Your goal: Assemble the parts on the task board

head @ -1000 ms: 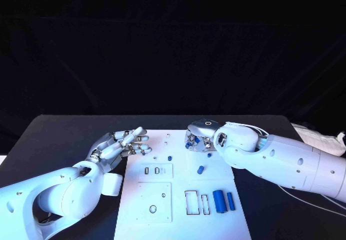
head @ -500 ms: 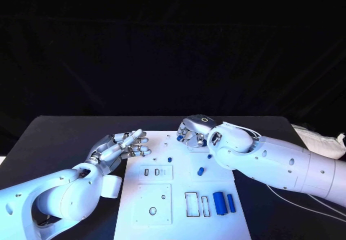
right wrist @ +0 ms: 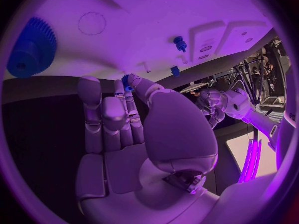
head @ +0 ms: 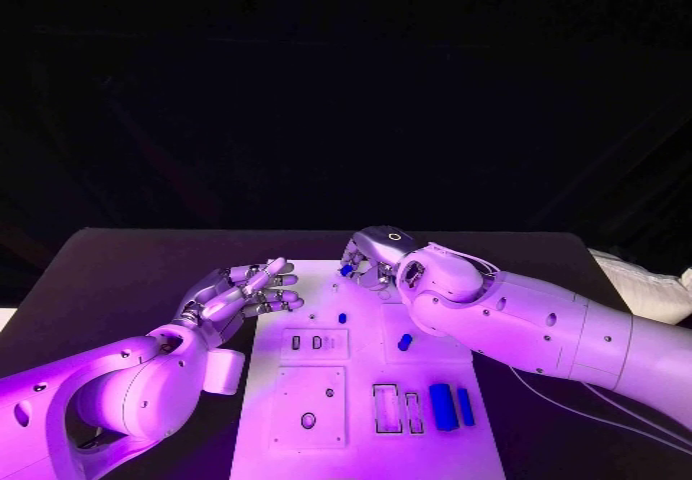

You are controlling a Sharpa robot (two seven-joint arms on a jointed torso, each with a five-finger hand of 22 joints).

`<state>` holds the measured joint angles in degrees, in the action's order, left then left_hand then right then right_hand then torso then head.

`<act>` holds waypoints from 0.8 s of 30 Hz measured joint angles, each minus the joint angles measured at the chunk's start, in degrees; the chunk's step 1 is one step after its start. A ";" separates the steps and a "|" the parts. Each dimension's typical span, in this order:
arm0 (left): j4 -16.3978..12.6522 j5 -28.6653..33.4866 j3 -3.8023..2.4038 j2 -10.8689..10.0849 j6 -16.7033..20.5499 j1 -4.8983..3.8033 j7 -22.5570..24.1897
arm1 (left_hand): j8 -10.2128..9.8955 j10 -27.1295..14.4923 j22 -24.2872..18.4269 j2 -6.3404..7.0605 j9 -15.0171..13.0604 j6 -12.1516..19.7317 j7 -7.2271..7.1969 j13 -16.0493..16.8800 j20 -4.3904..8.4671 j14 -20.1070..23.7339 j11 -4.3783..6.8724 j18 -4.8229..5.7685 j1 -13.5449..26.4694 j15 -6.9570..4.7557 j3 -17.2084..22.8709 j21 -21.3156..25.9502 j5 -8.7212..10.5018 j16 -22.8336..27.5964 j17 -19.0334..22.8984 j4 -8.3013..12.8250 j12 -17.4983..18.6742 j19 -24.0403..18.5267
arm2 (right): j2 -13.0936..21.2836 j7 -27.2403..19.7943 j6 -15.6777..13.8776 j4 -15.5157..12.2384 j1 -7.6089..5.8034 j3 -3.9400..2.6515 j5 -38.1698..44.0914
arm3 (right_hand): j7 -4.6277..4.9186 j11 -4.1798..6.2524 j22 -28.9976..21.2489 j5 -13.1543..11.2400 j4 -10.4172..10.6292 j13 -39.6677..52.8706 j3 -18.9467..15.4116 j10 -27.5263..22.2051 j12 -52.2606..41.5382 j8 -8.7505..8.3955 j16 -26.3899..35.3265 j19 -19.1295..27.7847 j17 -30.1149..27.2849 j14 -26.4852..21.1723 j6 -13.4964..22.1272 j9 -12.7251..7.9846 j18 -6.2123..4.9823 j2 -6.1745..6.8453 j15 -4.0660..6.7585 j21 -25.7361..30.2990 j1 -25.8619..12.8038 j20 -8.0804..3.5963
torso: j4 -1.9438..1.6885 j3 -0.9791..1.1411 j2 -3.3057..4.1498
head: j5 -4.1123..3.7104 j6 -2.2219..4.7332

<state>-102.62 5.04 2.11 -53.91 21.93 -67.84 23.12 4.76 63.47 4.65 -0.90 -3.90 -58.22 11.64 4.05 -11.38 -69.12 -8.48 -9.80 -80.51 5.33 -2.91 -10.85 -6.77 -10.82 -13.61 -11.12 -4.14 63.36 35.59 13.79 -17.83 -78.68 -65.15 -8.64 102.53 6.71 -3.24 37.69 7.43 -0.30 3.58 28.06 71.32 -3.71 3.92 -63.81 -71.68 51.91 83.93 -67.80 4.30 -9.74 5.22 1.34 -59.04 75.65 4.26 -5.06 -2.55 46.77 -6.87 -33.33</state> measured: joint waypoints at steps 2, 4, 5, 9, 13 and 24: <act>-0.01 0.01 0.00 -0.02 -0.02 0.00 -0.03 | 0.00 0.00 0.00 0.00 0.00 0.00 0.00 0.00 0.00 0.00 0.00 0.00 0.00 0.00 0.00 0.00 0.00 0.00 -0.04 0.00 0.00 0.00 | -0.44 0.09 -0.12 0.47 0.00 0.01 0.00 | 0.03 0.00 0.00 0.00 0.00 0.00 0.00 0.00 0.00 0.00 0.00 0.06 0.00 0.00 0.03 0.00 0.00 0.00 0.00 0.00 0.00 -0.06 | -0.01 0.02 0.03 | 0.13 0.05; -0.02 0.02 0.00 -0.05 -0.05 0.00 -0.07 | 0.00 0.00 0.00 0.00 0.00 0.00 0.00 0.00 0.00 0.00 0.00 0.00 0.00 0.00 0.00 0.00 0.00 0.00 -0.07 0.00 0.00 0.00 | -0.80 0.19 -0.25 0.82 -0.02 0.01 0.01 | 0.04 0.00 0.00 -0.01 0.00 0.00 0.01 0.00 0.00 0.00 -0.01 0.06 0.00 0.00 0.04 0.00 0.00 0.01 0.00 0.00 0.00 -0.06 | 0.00 0.03 0.07 | 0.20 0.09; -0.03 0.02 0.00 -0.06 -0.06 0.00 -0.08 | 0.00 0.00 0.00 0.00 0.00 0.00 0.00 0.00 0.00 0.00 0.00 -0.01 0.00 0.00 0.00 0.00 0.00 0.00 -0.07 0.00 0.00 0.00 | -0.90 0.23 -0.30 0.95 -0.04 0.01 0.01 | 0.04 0.00 0.08 -0.14 0.01 0.00 0.01 0.00 0.00 0.00 -0.24 0.06 0.05 0.00 0.04 0.00 0.00 0.01 0.00 -0.13 0.00 -0.06 | 0.00 0.04 0.08 | 0.21 0.09; -0.05 0.03 0.00 -0.08 -0.11 0.00 -0.14 | 0.00 0.00 0.00 0.00 0.00 0.00 0.00 0.00 0.00 0.00 0.00 0.00 0.00 0.00 0.00 0.00 0.00 0.00 -0.07 0.00 0.00 0.00 | -1.12 0.46 -0.41 1.42 -0.12 0.01 0.04 | 0.04 0.00 0.15 -0.27 0.01 0.00 0.01 0.00 0.00 -0.02 -0.33 0.06 0.16 0.00 0.04 0.00 0.00 0.02 0.00 -0.22 -0.01 -0.06 | 0.00 0.04 0.10 | 0.05 0.05; -0.06 0.04 0.00 -0.11 -0.17 0.00 -0.20 | 0.00 0.00 -0.05 0.00 0.00 0.00 0.00 -0.01 0.00 0.00 0.00 0.00 0.00 0.00 0.00 0.00 0.00 0.00 -0.06 0.00 0.00 0.00 | -1.37 0.73 -0.46 1.78 -0.24 -0.01 0.09 | 0.07 0.00 0.17 -0.27 0.51 0.02 0.18 0.00 0.00 -0.04 -0.33 0.06 0.26 0.00 0.07 0.00 0.00 0.34 0.00 -0.22 -0.31 -0.06 | 0.03 0.03 0.14 | 0.04 0.04; -0.06 0.06 -0.01 -0.06 -0.32 -0.01 -0.40 | 0.00 0.00 -0.05 0.00 0.00 0.00 0.00 -0.01 0.00 0.00 0.00 0.00 0.00 0.00 0.00 0.00 0.00 0.00 -0.06 0.00 0.00 0.00 | -2.49 1.02 -0.30 2.44 -0.33 -0.01 0.21 | 0.24 0.00 0.21 -0.38 0.72 0.02 0.09 0.00 0.00 -0.29 -0.33 0.06 0.29 0.00 0.23 0.00 0.00 0.38 -0.01 -0.22 -0.34 -0.06 | 0.03 0.00 0.25 | 0.20 -0.09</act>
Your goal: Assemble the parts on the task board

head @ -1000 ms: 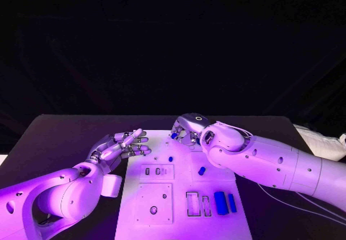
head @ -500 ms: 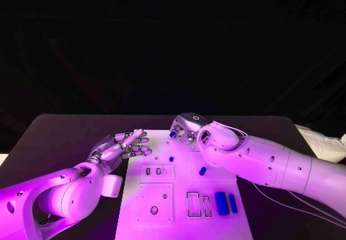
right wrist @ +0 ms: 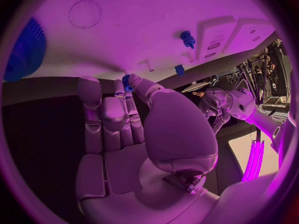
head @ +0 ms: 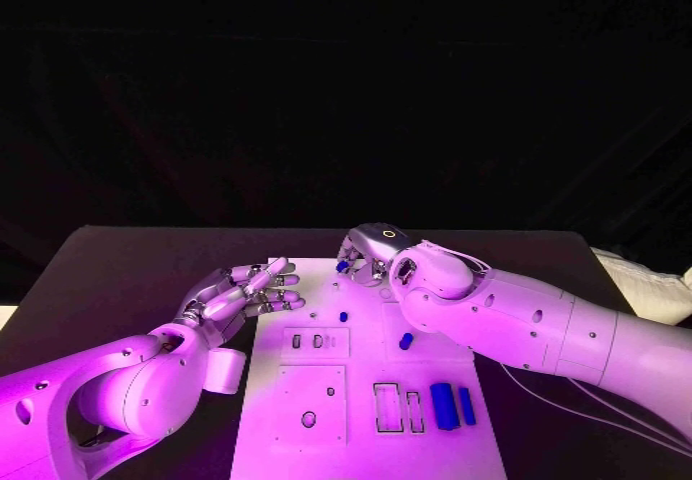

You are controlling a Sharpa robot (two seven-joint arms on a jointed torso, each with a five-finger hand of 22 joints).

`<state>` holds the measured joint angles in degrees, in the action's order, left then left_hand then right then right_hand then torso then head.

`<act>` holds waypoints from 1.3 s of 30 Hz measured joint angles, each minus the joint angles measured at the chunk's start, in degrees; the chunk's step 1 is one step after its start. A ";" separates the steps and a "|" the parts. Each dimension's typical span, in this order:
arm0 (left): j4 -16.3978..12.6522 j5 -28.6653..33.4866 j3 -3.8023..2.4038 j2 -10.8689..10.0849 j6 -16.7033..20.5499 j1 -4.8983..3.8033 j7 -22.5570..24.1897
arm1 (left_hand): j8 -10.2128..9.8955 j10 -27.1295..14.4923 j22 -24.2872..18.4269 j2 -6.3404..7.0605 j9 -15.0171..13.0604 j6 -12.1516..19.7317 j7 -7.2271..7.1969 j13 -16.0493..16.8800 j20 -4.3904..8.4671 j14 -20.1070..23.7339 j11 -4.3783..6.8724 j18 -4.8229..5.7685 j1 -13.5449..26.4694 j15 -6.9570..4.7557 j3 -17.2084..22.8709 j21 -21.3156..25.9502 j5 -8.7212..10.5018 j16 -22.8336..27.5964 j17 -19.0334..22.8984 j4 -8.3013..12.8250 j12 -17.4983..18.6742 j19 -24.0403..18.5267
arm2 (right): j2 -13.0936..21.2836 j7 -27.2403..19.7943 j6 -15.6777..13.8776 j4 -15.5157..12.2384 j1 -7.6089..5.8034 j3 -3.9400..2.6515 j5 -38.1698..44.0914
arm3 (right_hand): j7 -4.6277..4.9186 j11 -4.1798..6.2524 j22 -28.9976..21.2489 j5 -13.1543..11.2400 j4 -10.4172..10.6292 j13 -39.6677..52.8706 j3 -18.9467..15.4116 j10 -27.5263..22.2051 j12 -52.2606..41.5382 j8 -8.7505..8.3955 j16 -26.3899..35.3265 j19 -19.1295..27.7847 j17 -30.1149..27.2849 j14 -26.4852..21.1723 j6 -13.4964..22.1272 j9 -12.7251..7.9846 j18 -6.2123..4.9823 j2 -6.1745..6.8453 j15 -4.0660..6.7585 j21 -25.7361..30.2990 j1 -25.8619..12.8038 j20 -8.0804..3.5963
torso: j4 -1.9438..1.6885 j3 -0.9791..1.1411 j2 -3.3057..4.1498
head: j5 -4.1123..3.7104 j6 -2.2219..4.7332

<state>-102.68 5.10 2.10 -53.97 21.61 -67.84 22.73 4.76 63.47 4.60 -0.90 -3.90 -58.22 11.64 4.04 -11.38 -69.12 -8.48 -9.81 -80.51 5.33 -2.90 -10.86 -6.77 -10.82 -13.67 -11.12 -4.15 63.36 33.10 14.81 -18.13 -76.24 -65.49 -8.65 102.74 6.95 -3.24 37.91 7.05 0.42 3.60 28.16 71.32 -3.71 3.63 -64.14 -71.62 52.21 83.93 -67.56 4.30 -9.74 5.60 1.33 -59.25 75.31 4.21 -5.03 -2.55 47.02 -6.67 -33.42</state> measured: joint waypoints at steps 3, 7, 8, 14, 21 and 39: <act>0.03 0.01 0.00 0.01 -0.02 0.00 -0.05 | 0.00 0.00 0.00 0.00 0.00 0.00 0.00 0.00 0.00 0.00 0.00 0.00 0.00 0.00 0.00 0.00 0.00 0.00 0.00 0.00 0.00 0.00 | -0.14 0.05 0.14 0.19 0.00 0.01 0.02 | 0.01 0.00 0.00 0.00 0.00 0.00 0.00 0.00 0.00 0.14 0.00 0.00 0.01 0.00 0.01 0.00 0.00 0.20 0.00 0.00 -0.20 0.00 | -0.03 -0.01 0.03 | 0.05 -0.07; 0.08 0.01 0.00 0.05 -0.04 0.00 -0.10 | 0.00 0.00 0.00 -0.22 0.00 0.00 0.00 0.05 0.00 0.00 0.00 0.00 -0.22 0.00 0.00 0.00 0.00 0.00 -0.08 0.00 0.00 0.00 | -0.30 0.08 0.40 0.28 -0.02 0.01 0.06 | 0.05 0.00 0.05 -0.07 0.00 0.00 0.00 0.00 0.00 0.15 -0.34 0.00 0.14 0.00 0.04 0.00 0.00 0.20 0.00 0.00 -0.19 0.00 | -0.03 0.00 0.08 | 0.21 -0.16; 0.10 0.01 0.00 0.06 -0.04 0.00 -0.11 | 0.00 0.00 0.00 -0.22 0.00 0.00 0.00 0.05 0.00 0.00 0.00 0.00 -0.22 0.00 0.00 0.00 0.00 0.00 -0.08 0.00 0.00 0.00 | -0.32 0.08 0.45 0.33 -0.03 0.01 0.06 | 0.05 0.00 0.09 -0.11 0.10 0.00 -0.10 0.00 0.00 0.15 -0.34 0.00 0.20 0.00 0.04 0.00 0.00 0.20 0.00 -0.07 -0.19 0.00 | -0.03 0.00 0.09 | 0.32 -0.18; 0.24 0.02 0.00 0.13 -0.07 0.00 -0.20 | 0.00 0.00 0.01 -0.22 0.00 0.00 0.00 0.05 0.00 0.00 0.00 0.00 -0.22 0.00 0.00 0.00 0.00 0.00 -0.07 0.00 0.00 0.00 | -0.45 0.12 0.51 0.80 -0.07 0.01 0.03 | 1.59 -1.46 -0.65 -1.10 1.76 -0.03 -0.62 -3.28 0.00 0.39 -0.39 1.09 -0.31 0.09 3.37 0.33 0.00 2.04 -0.77 -0.15 -1.92 0.88 | -0.02 -0.03 0.13 | 0.64 -0.34; 0.25 0.03 0.00 0.14 -0.09 0.00 -0.24 | 0.00 0.00 -0.05 -0.22 0.00 0.00 0.00 0.04 0.00 0.00 0.00 0.00 -0.22 0.00 0.15 0.22 0.00 0.00 -0.14 0.15 0.00 0.00 | 0.00 0.17 0.02 0.56 -0.07 0.07 -0.39 | 2.55 -2.65 -4.11 -0.73 2.76 -0.01 -5.01 -9.67 0.00 0.10 1.62 2.89 -3.37 -0.01 11.39 -0.60 0.01 4.14 -1.66 2.00 -1.01 2.06 | -0.01 -0.04 0.13 | 0.65 -0.35; 0.63 0.08 0.03 0.03 -0.75 0.01 -0.07 | -0.22 0.00 -0.11 -0.44 0.00 0.00 0.00 0.03 0.00 0.19 0.00 0.01 -0.45 0.19 0.14 0.22 0.00 0.39 -0.31 0.46 0.00 0.00 | 16.59 -0.65 -2.74 -11.76 0.03 -0.80 -10.90 | -0.17 2.00 17.63 4.73 5.27 15.85 -10.43 12.34 -20.11 0.34 -12.95 -6.22 15.21 0.19 8.51 -0.34 3.22 6.29 1.46 -12.57 -0.70 -1.24 | 1.32 0.47 -0.21 | 0.57 0.22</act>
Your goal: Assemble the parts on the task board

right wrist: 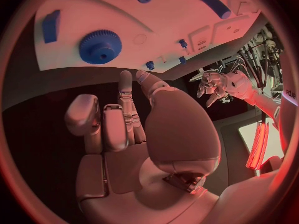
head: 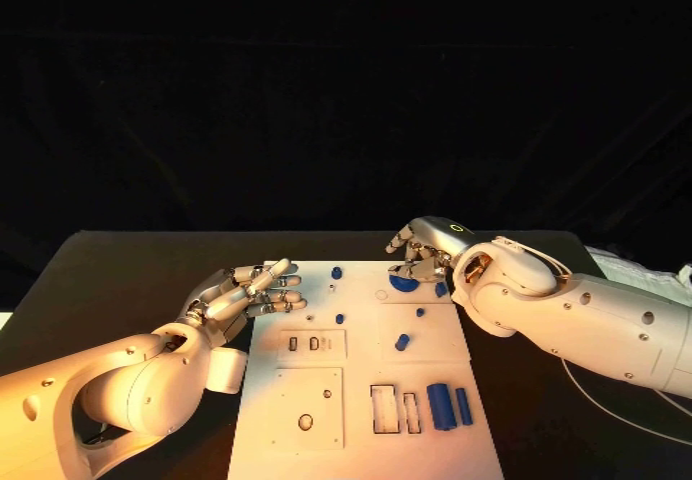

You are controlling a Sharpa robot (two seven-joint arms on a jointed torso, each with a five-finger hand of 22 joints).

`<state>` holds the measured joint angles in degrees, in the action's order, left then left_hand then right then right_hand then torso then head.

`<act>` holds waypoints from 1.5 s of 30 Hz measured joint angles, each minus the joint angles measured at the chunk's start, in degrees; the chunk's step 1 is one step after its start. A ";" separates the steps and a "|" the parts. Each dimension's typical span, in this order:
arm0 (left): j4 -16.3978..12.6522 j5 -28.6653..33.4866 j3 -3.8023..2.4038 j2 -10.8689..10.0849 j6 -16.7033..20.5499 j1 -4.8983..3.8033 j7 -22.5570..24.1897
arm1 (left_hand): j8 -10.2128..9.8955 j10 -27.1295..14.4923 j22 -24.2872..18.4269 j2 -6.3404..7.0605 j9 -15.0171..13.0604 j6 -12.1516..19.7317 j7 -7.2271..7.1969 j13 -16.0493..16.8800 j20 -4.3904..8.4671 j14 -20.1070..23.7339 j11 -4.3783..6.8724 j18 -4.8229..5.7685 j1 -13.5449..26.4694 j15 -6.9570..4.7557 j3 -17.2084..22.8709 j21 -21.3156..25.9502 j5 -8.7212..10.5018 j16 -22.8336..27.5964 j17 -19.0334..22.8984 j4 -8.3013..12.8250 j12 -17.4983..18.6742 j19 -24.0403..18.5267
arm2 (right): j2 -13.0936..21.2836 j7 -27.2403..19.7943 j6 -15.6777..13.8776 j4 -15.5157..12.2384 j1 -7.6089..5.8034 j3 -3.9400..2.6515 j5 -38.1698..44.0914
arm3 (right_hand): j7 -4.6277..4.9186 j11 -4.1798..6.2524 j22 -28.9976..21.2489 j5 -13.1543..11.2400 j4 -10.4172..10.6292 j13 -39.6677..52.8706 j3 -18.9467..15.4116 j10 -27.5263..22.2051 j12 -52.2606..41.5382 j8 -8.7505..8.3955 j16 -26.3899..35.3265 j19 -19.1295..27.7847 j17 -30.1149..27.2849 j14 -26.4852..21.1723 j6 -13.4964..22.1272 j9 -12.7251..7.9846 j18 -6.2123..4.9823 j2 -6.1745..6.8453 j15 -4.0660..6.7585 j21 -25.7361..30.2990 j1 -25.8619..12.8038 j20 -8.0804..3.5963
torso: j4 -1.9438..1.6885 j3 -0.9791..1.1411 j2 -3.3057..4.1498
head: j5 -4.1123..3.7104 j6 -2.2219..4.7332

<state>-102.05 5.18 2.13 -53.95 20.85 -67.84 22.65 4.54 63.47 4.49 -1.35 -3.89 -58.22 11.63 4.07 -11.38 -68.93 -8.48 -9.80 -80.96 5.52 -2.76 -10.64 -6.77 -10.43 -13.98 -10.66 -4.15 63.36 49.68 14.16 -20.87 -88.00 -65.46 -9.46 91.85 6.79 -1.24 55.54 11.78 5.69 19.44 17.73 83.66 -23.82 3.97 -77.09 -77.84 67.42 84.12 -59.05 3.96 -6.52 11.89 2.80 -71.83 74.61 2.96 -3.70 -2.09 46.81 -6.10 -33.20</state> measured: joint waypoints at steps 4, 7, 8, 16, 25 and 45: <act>0.19 0.02 0.00 0.09 -0.20 0.01 0.02 | 0.00 0.00 0.00 0.00 0.00 0.00 0.00 0.00 0.00 0.00 0.00 0.00 0.00 0.00 0.00 0.00 0.00 0.00 0.00 0.00 0.00 0.00 | 0.95 0.03 0.83 0.45 0.29 -0.04 -3.28 | 0.14 -0.49 6.72 1.21 1.29 37.83 -5.89 0.05 -35.11 0.00 -5.72 -2.10 7.00 -0.19 1.13 0.00 0.84 -0.81 0.19 -4.33 0.92 0.34 | 0.37 0.18 -0.13 | 0.04 -0.09; 0.32 0.04 0.00 0.15 -0.33 0.01 0.03 | 0.00 0.00 0.00 0.00 0.00 0.00 0.00 0.00 0.00 0.00 0.00 0.00 0.00 0.00 0.00 0.00 0.00 0.00 0.00 0.00 0.00 0.00 | 1.05 0.29 1.65 1.25 0.44 -0.04 -4.85 | 0.25 -1.09 10.45 1.21 2.41 53.48 -8.82 0.46 -54.54 0.00 -8.38 -2.73 7.53 -0.10 1.42 -0.01 1.72 -1.78 -0.41 -6.61 1.85 0.97 | 0.51 0.28 -0.19 | -0.19 -0.14; 0.35 0.05 0.00 0.16 -0.38 0.01 0.03 | 0.00 0.00 0.00 0.00 0.00 0.00 0.00 0.00 0.00 0.00 0.00 0.00 0.00 0.00 0.00 0.00 0.00 0.00 0.00 0.00 0.00 0.00 | 1.00 0.52 2.03 1.63 0.51 -0.06 -5.28 | 0.46 -1.18 11.34 1.21 2.70 54.69 -9.53 0.55 -57.38 0.00 -8.96 -2.90 7.53 -0.09 1.64 -0.01 1.72 -1.97 -0.78 -7.15 2.04 1.15 | 0.53 0.31 -0.19 | -0.30 -0.15; 0.54 0.10 0.04 0.26 -0.67 0.05 0.03 | 0.00 0.00 0.00 0.00 0.00 0.00 0.00 -0.01 0.00 0.00 0.00 0.00 0.00 0.00 0.00 0.22 0.00 0.00 -0.02 0.00 0.00 0.00 | -0.24 2.55 4.03 3.49 0.88 -0.06 -6.08 | 0.95 -1.50 15.09 1.21 4.19 55.51 -12.04 0.44 -64.02 0.00 -10.60 -3.93 7.53 -0.09 2.13 -0.01 1.72 -2.46 -1.17 -9.29 2.08 1.77 | 0.51 0.31 -0.17 | -0.36 -0.25; 0.65 0.13 0.05 0.43 -0.86 0.05 0.03 | 0.00 0.00 0.01 0.00 0.00 0.00 0.00 0.04 0.00 0.00 0.00 0.00 0.00 0.00 0.00 0.22 0.00 0.00 -0.04 0.00 0.00 0.00 | -1.44 4.61 5.14 4.64 0.95 -0.06 -5.87 | 1.17 -1.49 16.19 1.21 4.20 55.50 -12.04 0.44 -64.60 0.00 -10.71 -4.33 7.53 -0.09 1.91 -0.02 2.59 -2.99 -1.17 -9.79 2.61 1.76 | 0.45 0.24 -0.16 | -0.37 -0.59; 0.68 0.18 0.05 0.47 -1.04 0.06 -0.04 | 0.00 0.00 0.01 -0.24 -0.05 0.00 0.00 0.03 0.00 0.00 0.00 0.00 -0.24 0.00 0.02 0.21 0.00 0.00 -0.13 0.34 0.00 0.00 | -2.91 6.15 6.15 5.74 1.08 -0.26 -4.52 | 0.66 -1.49 18.83 1.18 3.94 55.48 -11.78 0.44 -65.99 1.44 -11.47 -4.98 7.51 -0.09 -1.05 0.21 2.58 -5.04 -1.17 -11.09 4.06 1.54 | 0.48 0.21 -0.17 | -0.40 -0.88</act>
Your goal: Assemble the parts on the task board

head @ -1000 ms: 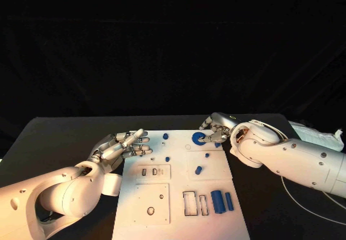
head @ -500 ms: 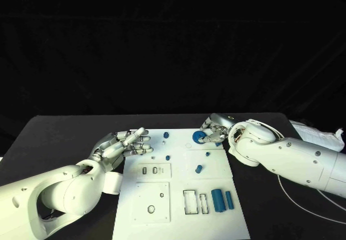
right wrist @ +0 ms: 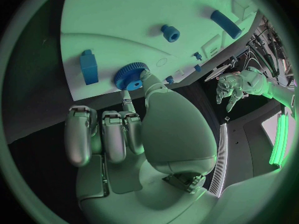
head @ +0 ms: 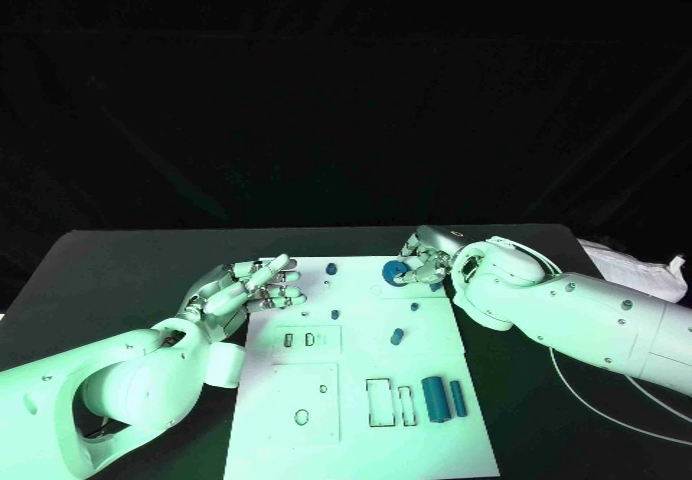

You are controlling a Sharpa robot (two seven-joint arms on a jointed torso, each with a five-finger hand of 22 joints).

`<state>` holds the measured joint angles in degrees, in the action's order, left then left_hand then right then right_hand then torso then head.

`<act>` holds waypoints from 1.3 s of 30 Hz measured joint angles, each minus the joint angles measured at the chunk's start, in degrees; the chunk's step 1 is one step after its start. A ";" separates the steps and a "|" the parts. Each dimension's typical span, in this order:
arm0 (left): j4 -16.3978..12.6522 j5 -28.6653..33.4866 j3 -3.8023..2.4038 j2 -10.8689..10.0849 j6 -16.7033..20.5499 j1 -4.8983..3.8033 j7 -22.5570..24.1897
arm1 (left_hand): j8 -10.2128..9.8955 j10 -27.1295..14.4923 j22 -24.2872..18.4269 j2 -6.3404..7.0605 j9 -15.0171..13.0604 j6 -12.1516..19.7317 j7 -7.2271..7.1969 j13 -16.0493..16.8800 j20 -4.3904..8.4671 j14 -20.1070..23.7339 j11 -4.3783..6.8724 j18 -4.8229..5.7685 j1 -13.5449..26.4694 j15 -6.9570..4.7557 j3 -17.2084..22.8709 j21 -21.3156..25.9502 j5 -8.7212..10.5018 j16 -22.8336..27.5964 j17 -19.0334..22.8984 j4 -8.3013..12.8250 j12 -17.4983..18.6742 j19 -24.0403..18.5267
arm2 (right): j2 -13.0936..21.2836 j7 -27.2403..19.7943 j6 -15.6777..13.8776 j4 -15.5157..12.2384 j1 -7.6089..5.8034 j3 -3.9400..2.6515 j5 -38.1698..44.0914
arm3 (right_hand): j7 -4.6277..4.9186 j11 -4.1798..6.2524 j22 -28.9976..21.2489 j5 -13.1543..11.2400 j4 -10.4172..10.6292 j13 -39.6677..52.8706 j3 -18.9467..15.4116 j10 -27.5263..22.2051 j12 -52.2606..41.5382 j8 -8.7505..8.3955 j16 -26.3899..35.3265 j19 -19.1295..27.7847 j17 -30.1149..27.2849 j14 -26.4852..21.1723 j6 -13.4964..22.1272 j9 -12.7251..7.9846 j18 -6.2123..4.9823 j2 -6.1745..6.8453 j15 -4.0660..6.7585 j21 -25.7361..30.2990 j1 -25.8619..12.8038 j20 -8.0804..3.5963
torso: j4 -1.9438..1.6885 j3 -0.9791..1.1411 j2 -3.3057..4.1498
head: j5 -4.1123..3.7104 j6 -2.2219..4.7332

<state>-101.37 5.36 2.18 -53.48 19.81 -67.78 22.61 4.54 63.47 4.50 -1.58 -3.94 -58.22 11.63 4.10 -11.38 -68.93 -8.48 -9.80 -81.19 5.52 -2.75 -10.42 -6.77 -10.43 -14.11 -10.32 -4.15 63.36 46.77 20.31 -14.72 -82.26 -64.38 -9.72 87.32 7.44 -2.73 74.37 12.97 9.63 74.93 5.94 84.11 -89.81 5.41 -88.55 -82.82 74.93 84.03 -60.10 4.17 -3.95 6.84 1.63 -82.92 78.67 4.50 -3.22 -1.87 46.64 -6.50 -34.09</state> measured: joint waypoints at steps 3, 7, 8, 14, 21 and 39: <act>0.00 0.00 0.00 -0.01 -0.02 0.00 -0.01 | 0.00 0.00 0.00 0.00 0.00 0.00 0.00 0.00 0.00 0.00 0.00 0.00 0.00 0.00 0.00 0.00 0.00 0.00 0.00 0.00 0.00 0.00 | -0.09 0.17 -0.12 -0.02 0.14 -0.10 0.76 | -0.22 0.00 0.56 -0.78 -0.41 0.00 0.41 0.00 0.00 0.36 -0.23 -0.43 0.00 0.00 -0.86 0.00 0.00 -0.25 0.00 -0.32 0.25 -0.02 | -0.01 0.01 0.00 | 0.05 -0.05; -0.01 0.01 0.00 -0.01 -0.06 0.01 -0.02 | 0.00 0.00 0.00 0.00 0.00 0.00 0.00 0.00 0.00 0.00 0.00 0.00 0.00 0.00 0.00 0.00 0.00 0.00 0.00 0.00 0.00 0.00 | -0.19 0.55 -0.77 -0.44 0.45 -0.17 2.61 | -0.75 0.56 0.58 -2.25 -1.20 0.00 1.84 -0.08 0.00 0.80 -0.56 -0.91 -0.01 -0.11 -2.63 0.21 0.03 -1.12 0.14 -0.97 1.13 -0.50 | 0.01 0.02 0.00 | 0.11 -0.12; -0.01 0.01 0.00 -0.01 -0.07 0.01 -0.02 | 0.00 0.00 0.00 0.00 0.00 0.00 0.00 0.00 0.00 0.00 0.00 0.00 0.00 0.00 0.00 0.00 0.00 0.00 0.00 0.00 0.00 0.00 | -0.19 0.58 -0.84 -0.47 0.48 -0.17 2.78 | -0.74 0.64 0.58 -2.26 -1.28 0.00 1.92 -0.01 0.00 0.82 -0.56 -0.90 -0.01 -0.12 -2.73 0.21 0.18 -1.13 0.17 -1.00 1.13 -0.49 | 0.01 0.02 0.00 | 0.12 -0.13; -0.02 0.01 0.00 -0.02 -0.13 0.01 -0.03 | 0.00 0.00 -0.05 0.00 0.01 0.00 0.00 -0.01 0.00 0.00 0.00 0.00 0.00 0.00 0.00 0.00 0.00 0.00 -0.05 0.00 0.00 0.00 | -0.27 1.35 -3.05 -1.72 1.06 -0.05 6.32 | -0.53 1.34 0.58 -2.16 -2.20 -0.01 3.40 -0.10 0.00 1.43 -1.05 -1.10 -0.01 -0.01 -3.01 0.21 0.90 -1.57 1.05 -1.53 1.58 -0.69 | 0.02 0.02 0.00 | 0.01 -0.17; -0.03 0.02 0.01 -0.06 -0.18 0.01 -0.07 | 0.00 0.00 -0.04 0.00 0.01 0.00 0.00 -0.01 0.00 0.00 0.00 0.00 0.00 0.00 0.16 0.00 0.00 0.00 -0.13 0.15 0.00 0.00 | -0.44 2.17 -4.41 -3.79 1.63 0.21 9.31 | -0.54 1.34 0.58 0.18 -1.87 -0.01 4.00 -0.10 0.00 1.43 -1.05 -1.17 -0.01 0.00 -3.03 0.20 0.90 -1.44 1.05 -1.85 1.47 -1.04 | -0.03 0.03 0.01 | -0.12 0.23; 0.06 0.02 0.02 0.05 -0.33 0.02 -0.23 | -0.27 0.00 -0.10 -0.75 0.02 0.00 0.00 -0.02 0.00 0.00 0.00 0.00 -0.75 0.00 0.63 0.24 0.00 0.00 -0.51 0.94 0.20 0.00 | -5.04 3.41 -5.12 -8.92 0.96 0.20 12.93 | -0.68 1.34 0.56 2.57 -0.52 -0.02 4.81 -0.09 0.00 1.47 -1.04 -1.08 -0.02 0.00 -3.75 0.21 0.90 0.59 1.05 -2.08 -0.55 -1.11 | -0.16 -0.06 0.05 | 0.77 0.09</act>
<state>-101.32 5.39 2.20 -53.42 19.48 -67.76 22.38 4.27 63.47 4.40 -2.34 -3.92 -58.22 11.63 4.08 -11.37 -68.93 -8.48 -9.81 -81.95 5.52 -2.12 -10.18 -6.77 -10.43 -14.62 -9.38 -3.95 63.36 41.73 23.73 -19.84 -91.18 -63.42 -9.52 100.25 6.77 -1.40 74.93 15.53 9.11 74.90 10.76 84.01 -89.81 6.89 -89.59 -83.90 74.90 84.02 -63.85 4.38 -3.04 7.43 2.68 -84.99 78.11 3.39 -3.38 -1.93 46.69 -5.72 -34.00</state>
